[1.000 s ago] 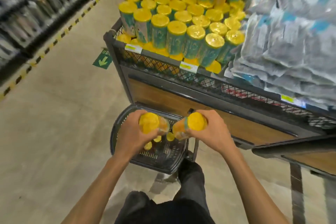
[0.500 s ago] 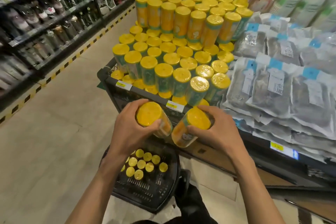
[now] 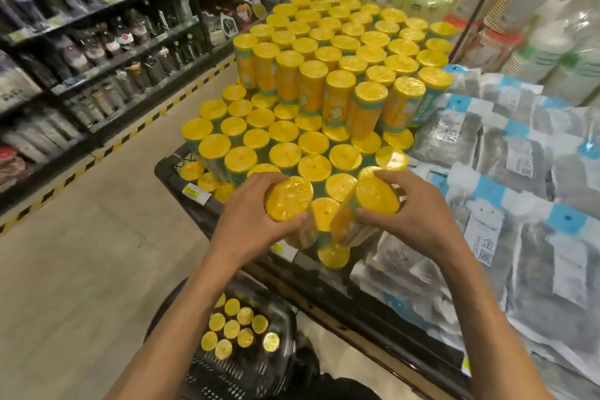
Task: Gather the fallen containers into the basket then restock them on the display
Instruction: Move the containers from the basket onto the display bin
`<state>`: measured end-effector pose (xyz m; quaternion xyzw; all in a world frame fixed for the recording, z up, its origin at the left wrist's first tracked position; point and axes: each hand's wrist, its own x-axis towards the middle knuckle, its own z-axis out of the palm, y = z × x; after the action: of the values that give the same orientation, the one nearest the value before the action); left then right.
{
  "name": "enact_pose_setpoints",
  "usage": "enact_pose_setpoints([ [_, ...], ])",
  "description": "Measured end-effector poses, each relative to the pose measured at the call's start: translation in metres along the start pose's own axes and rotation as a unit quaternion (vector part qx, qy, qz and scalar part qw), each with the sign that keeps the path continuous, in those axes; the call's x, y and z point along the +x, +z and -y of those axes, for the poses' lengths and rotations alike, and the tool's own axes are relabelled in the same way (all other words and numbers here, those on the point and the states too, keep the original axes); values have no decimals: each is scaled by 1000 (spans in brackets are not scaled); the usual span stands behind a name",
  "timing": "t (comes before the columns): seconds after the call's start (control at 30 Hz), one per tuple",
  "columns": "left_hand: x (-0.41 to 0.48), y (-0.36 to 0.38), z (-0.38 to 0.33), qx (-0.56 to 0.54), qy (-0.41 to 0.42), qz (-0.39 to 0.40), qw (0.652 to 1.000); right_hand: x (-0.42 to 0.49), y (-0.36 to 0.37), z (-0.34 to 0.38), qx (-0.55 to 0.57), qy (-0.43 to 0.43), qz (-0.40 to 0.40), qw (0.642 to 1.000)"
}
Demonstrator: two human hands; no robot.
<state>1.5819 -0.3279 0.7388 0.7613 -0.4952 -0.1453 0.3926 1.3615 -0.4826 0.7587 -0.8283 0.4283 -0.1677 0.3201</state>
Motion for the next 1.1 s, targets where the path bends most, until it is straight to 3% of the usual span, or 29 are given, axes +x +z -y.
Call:
enact_pose_setpoints([
  [0.27, 70, 46, -28, 73, 33, 73, 994, 88, -56, -45, -74, -22, 14, 997],
  [0.53, 137, 93, -51, 144, 81, 125, 978, 168, -91, -67, -159, -106, 105, 976],
  [1.1, 206, 133, -90, 177, 95, 149, 968, 251, -108, -70, -257, -177, 199, 929],
])
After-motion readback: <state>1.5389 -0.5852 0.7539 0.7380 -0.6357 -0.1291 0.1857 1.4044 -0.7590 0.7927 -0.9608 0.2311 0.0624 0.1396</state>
